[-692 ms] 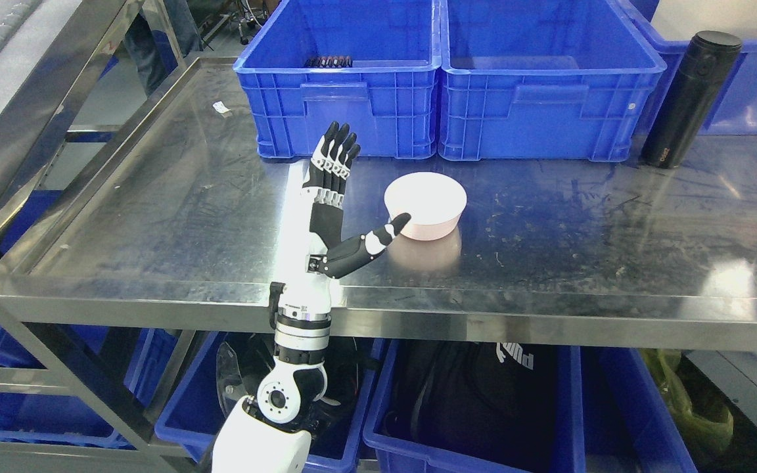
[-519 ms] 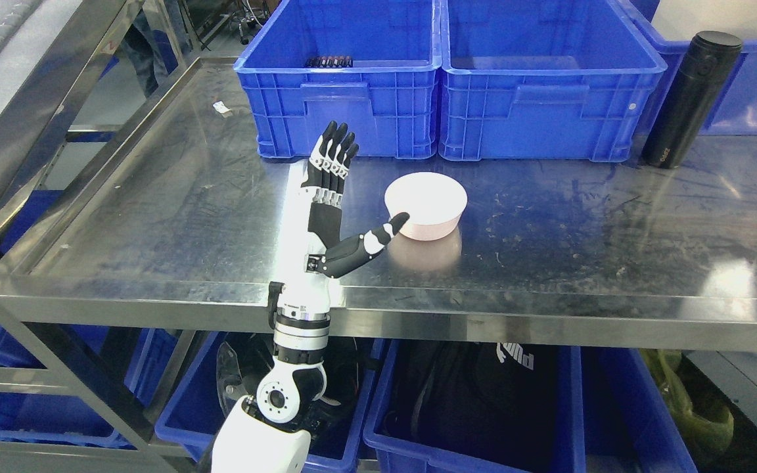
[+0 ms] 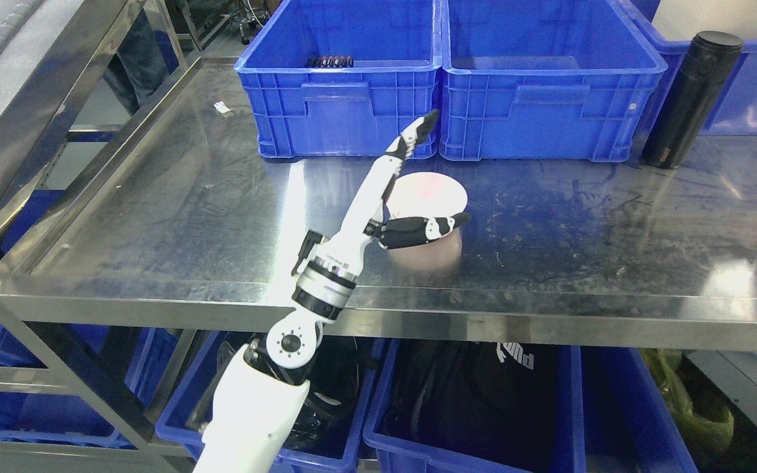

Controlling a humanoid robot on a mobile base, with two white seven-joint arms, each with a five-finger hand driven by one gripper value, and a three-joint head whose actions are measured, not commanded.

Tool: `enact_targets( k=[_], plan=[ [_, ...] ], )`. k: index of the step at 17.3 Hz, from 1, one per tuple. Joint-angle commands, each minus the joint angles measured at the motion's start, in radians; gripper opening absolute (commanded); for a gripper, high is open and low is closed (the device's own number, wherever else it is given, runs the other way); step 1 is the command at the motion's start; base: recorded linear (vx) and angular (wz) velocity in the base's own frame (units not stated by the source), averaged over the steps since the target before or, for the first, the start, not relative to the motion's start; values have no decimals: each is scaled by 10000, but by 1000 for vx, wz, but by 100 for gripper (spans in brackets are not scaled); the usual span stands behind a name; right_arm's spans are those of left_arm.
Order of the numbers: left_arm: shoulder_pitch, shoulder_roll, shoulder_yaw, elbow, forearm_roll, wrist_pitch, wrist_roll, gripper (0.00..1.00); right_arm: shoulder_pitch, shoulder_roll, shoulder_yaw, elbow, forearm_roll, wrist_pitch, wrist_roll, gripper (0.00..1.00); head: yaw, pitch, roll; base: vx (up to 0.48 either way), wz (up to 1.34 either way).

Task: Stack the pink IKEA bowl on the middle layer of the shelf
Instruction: 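Raise the left hand and reach over the pink bowl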

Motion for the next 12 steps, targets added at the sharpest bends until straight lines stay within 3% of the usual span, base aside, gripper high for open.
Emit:
enact_targets(
  k=[1, 3, 6, 8, 10, 12],
  plan=[
    [-3695, 1892, -66, 3, -2377, 1560, -2711, 96, 46, -175, 0, -175, 0, -1, -10, 100, 0, 0, 0, 0, 0],
    [-4449, 2675, -738, 3, -3370, 2312, -3973, 96, 31, -175, 0, -175, 0, -1, -10, 100, 0, 0, 0, 0, 0],
    [-4974, 2542, -1570, 3, -4813, 3082, -5949, 95, 46, -175, 0, -175, 0, -1, -10, 100, 0, 0, 0, 0, 0],
    [-4974, 2433, -1631, 3, -5429, 3022, -7056, 95, 31, -175, 0, -175, 0, -1, -10, 100, 0, 0, 0, 0, 0],
    [-4852, 2372, -1815, 3, -5431, 2108, -8192, 95, 31, -175, 0, -175, 0, -1, -10, 100, 0, 0, 0, 0, 0],
    [-4669, 2311, -1908, 3, -5462, 1504, -8365, 95, 31, -175, 0, -175, 0, -1, -10, 100, 0, 0, 0, 0, 0]
  ],
)
